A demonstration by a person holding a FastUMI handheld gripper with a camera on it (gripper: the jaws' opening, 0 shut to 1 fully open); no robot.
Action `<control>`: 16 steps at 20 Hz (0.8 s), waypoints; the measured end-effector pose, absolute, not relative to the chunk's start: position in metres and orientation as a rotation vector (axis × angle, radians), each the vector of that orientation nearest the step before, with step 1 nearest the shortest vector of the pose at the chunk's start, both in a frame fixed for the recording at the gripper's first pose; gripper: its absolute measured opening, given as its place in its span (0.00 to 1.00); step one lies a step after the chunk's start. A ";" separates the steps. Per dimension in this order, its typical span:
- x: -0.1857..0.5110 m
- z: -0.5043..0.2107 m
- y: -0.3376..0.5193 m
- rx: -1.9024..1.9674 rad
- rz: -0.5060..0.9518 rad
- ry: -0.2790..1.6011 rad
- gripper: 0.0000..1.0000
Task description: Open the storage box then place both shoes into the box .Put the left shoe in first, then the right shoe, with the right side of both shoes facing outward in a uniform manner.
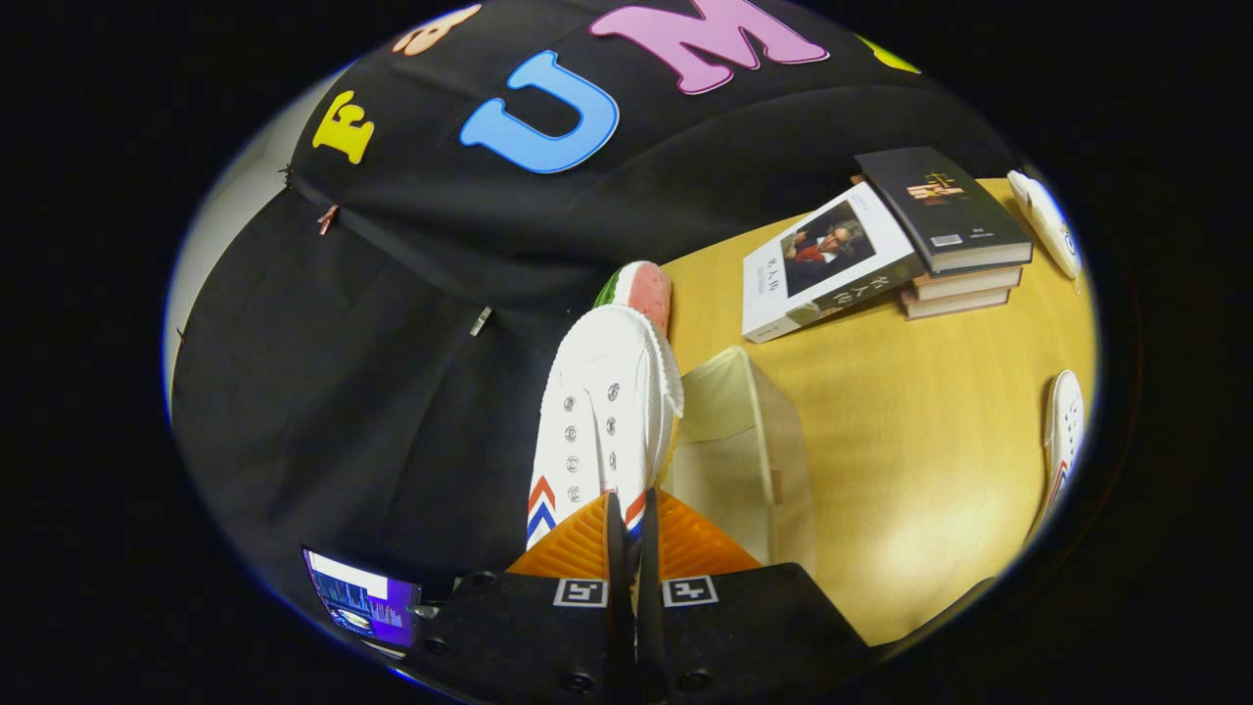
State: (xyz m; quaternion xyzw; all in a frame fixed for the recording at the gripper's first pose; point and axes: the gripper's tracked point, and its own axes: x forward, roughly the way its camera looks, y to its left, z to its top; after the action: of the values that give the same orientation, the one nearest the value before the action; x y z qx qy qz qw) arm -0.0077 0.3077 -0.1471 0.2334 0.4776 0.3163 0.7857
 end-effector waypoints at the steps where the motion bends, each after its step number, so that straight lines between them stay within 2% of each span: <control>1: -0.010 -0.153 0.318 0.487 0.684 1.032 0.05; 5: -0.017 -0.186 0.352 0.426 0.668 1.069 0.06; 16: -0.031 -0.243 0.359 0.360 0.622 1.153 0.06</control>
State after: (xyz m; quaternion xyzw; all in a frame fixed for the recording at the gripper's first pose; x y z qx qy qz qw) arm -0.0311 0.3594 -0.2427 0.1663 0.5331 0.2876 0.7781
